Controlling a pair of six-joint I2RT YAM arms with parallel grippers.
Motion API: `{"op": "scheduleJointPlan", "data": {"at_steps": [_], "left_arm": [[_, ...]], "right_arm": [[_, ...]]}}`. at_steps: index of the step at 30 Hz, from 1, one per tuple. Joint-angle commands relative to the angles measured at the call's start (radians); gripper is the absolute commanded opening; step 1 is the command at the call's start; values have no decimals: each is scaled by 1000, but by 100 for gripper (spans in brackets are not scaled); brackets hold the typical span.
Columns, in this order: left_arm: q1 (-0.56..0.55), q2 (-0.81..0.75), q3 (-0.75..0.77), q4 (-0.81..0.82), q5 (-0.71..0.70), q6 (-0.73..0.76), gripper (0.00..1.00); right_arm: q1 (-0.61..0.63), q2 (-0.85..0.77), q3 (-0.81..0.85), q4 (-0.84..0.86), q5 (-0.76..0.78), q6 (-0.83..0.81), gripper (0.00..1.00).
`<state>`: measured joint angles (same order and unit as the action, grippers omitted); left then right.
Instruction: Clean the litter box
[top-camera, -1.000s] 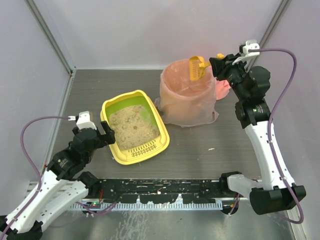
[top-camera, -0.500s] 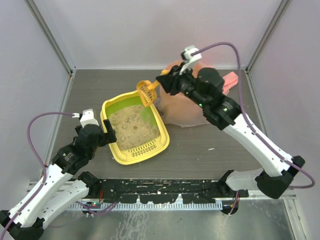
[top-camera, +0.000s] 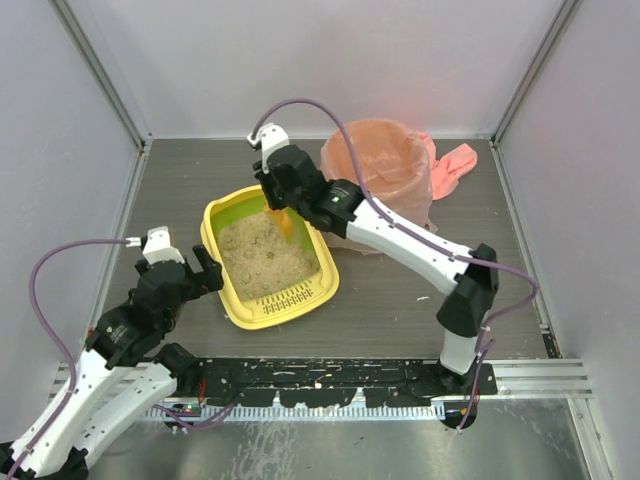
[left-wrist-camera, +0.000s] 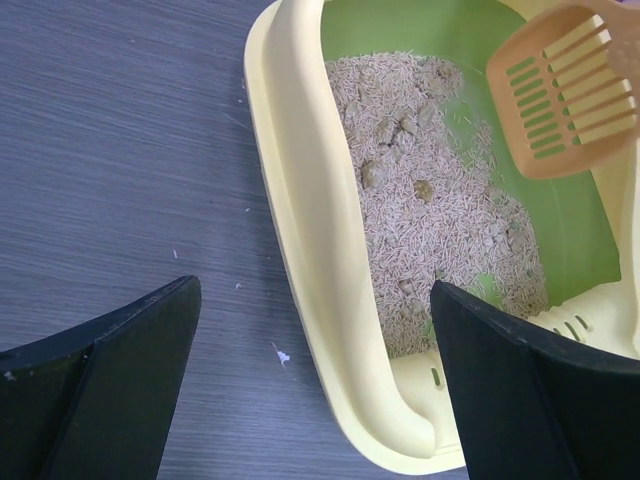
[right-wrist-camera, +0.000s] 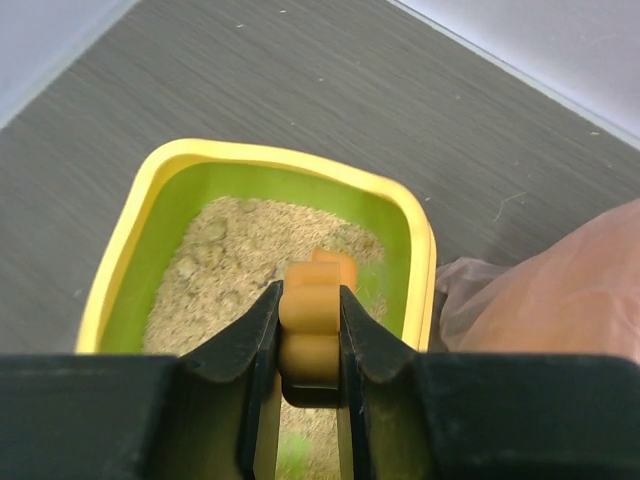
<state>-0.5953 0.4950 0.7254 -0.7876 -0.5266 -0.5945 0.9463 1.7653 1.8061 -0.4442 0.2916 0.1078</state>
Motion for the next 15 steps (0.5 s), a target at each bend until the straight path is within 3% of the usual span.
{"op": "scheduleJointPlan", "data": {"at_steps": [1,15], "left_arm": [[3,-59,36,-28,-38,-11,99],[3,-172,15,-32,-72,-36,98]], "right_arm": [[11,83,147,-33,138,-97,1],[11,260,189,90,223,-195,1]]}}
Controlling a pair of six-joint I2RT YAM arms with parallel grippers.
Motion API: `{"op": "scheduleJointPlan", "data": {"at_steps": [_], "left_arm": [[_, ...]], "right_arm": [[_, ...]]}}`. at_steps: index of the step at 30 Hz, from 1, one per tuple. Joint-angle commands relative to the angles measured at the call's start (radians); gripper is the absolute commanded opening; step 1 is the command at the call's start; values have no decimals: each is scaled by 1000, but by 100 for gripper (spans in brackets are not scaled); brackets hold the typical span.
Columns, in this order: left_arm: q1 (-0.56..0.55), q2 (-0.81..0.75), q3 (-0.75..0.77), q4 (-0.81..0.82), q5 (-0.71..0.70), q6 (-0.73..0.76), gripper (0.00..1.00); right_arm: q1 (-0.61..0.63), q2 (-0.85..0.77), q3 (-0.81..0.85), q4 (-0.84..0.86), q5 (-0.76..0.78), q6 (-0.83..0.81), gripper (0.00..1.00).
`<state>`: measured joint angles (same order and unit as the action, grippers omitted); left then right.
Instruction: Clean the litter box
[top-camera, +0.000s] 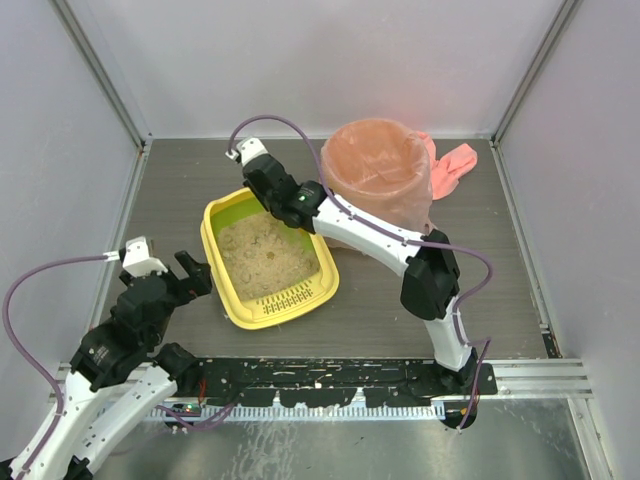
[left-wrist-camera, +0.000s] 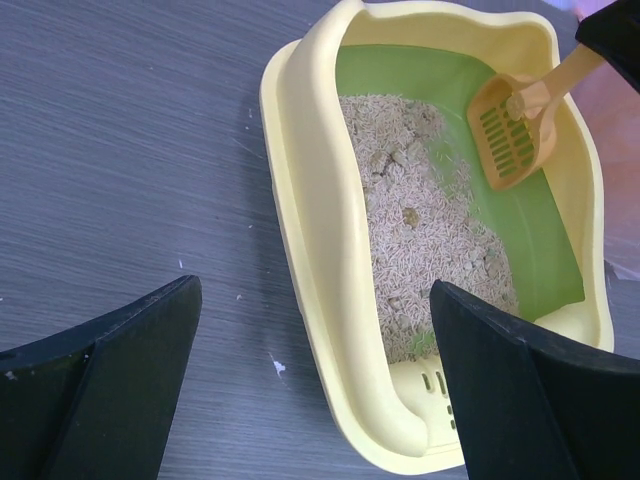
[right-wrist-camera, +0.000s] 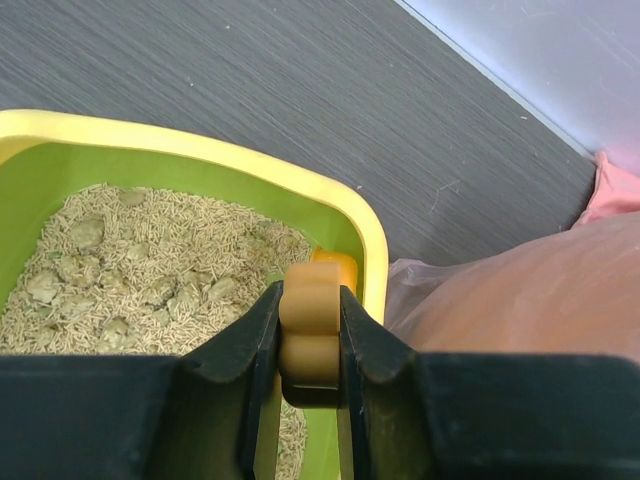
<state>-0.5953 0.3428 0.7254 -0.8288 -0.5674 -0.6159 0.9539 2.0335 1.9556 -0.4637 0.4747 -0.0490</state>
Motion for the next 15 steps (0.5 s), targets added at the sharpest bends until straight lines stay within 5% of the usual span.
{"op": "scheduleJointPlan", "data": {"at_steps": [1,15], "left_arm": [[3,-21,15,10,-32,-15,99],[2,-16,14,-13,-32,-15,98]], "right_arm": [[3,-5,31,129,38,-44,1],[2,91,52,198,2,-103,1]]}}
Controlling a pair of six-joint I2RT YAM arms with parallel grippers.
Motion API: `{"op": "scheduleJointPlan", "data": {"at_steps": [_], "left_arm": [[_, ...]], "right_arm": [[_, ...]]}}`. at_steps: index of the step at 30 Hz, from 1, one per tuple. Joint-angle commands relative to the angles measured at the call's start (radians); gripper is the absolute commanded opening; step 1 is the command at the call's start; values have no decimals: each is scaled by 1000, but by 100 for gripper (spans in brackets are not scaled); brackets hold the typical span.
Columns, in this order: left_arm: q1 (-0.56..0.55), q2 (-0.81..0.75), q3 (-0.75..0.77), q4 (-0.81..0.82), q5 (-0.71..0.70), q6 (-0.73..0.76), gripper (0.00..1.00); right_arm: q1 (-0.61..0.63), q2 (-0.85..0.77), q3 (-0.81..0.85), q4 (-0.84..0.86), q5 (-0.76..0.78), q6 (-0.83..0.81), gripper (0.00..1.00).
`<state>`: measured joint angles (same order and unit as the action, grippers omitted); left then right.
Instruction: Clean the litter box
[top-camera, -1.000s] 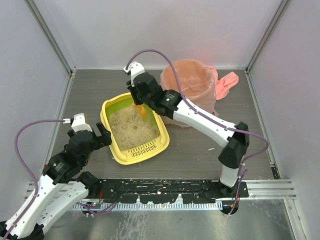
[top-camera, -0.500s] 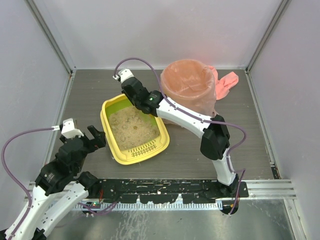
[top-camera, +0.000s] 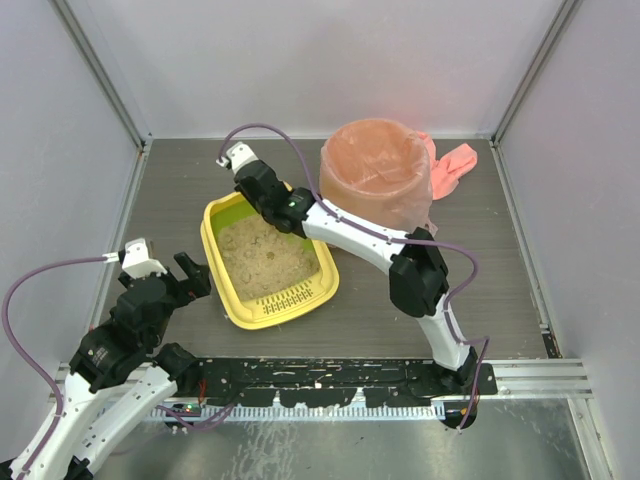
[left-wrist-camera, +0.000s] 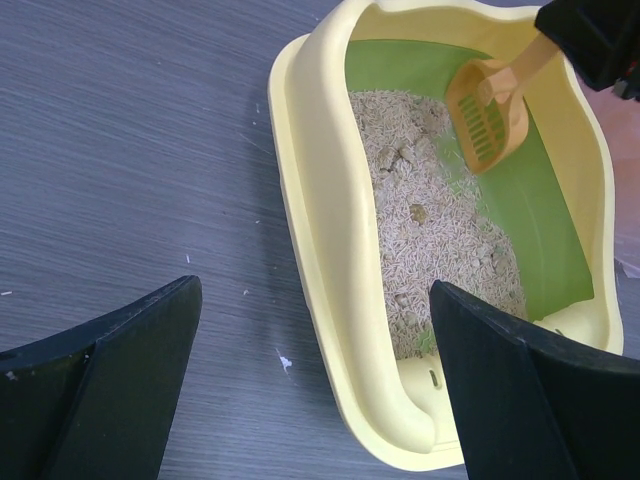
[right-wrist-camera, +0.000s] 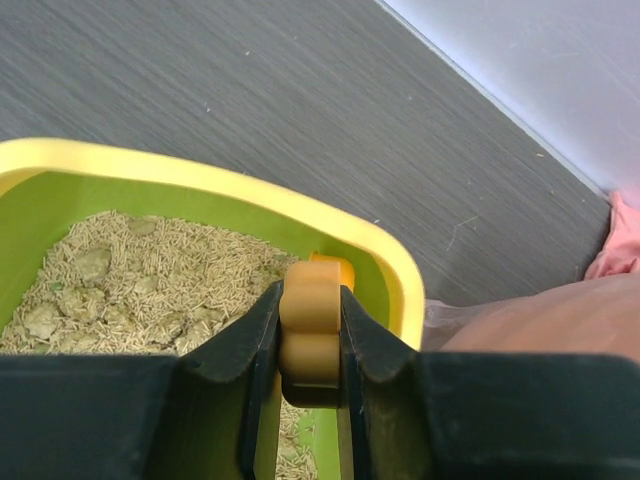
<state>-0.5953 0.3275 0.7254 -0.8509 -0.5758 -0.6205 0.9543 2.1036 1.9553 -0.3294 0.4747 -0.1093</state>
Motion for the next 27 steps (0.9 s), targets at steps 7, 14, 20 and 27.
{"op": "scheduleJointPlan", "data": {"at_steps": [7,14,20,27], "left_arm": [[3,5,11,12,-25,-10,98],[3,7,7,12,-25,-10,98],[3,15,6,17,-22,-10,98],[3,16,6,18,-20,-8,98]], "right_arm": [[0,74,119,2,-102,-19,1],[1,101,211,-94,-233,29,1],[1,77,216,-126,-295,66,1],[1,61,229,-162,-323,113,1]]}}
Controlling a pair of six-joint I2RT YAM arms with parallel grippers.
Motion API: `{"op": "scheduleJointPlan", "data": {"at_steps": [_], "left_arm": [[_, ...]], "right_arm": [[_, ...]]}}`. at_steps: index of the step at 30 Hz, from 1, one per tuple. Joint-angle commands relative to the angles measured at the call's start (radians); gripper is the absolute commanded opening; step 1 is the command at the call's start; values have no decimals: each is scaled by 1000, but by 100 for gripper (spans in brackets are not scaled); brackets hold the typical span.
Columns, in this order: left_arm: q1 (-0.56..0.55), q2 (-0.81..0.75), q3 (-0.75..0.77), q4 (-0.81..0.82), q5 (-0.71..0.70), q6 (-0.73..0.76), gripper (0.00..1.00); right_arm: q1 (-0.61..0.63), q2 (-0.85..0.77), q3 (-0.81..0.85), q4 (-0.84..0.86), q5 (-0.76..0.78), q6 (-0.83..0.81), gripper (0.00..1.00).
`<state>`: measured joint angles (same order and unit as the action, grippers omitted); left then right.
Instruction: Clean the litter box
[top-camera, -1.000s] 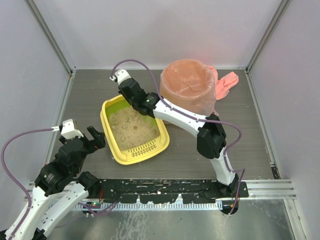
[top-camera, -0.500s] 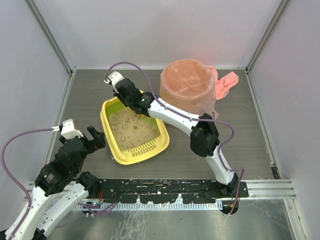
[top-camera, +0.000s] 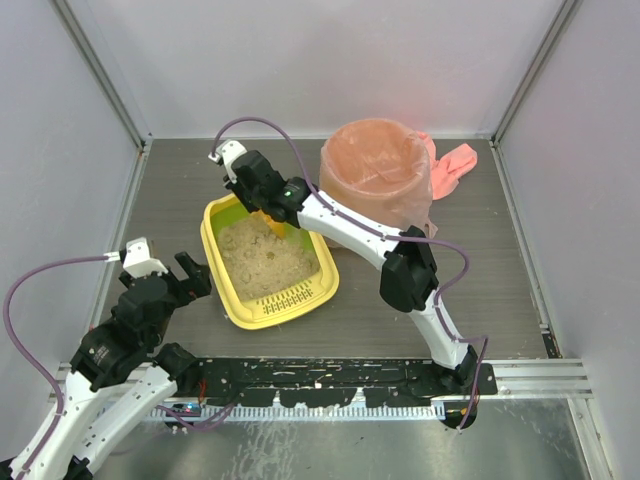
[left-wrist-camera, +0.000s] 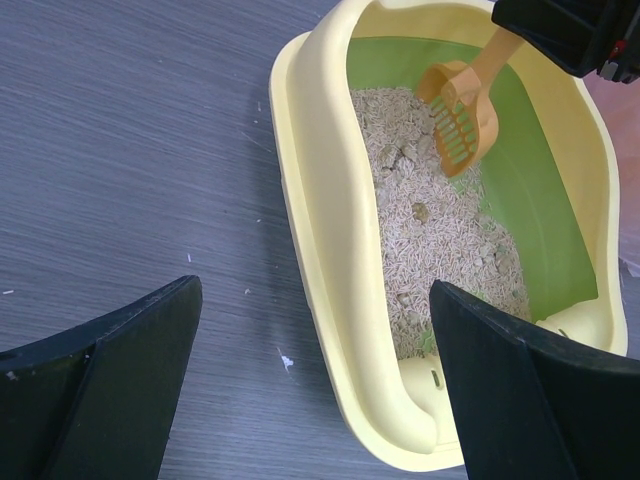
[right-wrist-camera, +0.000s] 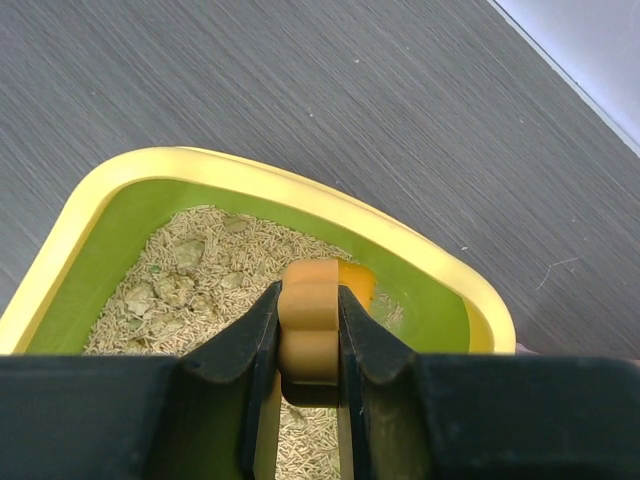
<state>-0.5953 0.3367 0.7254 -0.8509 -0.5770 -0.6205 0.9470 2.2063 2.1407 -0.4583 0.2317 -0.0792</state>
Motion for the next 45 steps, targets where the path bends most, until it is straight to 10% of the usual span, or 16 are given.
{"op": "scheduleJointPlan", "data": {"at_steps": [1,20,45], "left_arm": [[3,8,6,19,-19,-9,98],[3,16,11,21,-10,-4,98],[3,17,8,23,-5,-2,98]], "right_arm": [[9,-46,42,-35,-81,89,1],[-59,-80,69,-118,-162,285,1],[-166,-299,-415,247,-238,603,1]]}}
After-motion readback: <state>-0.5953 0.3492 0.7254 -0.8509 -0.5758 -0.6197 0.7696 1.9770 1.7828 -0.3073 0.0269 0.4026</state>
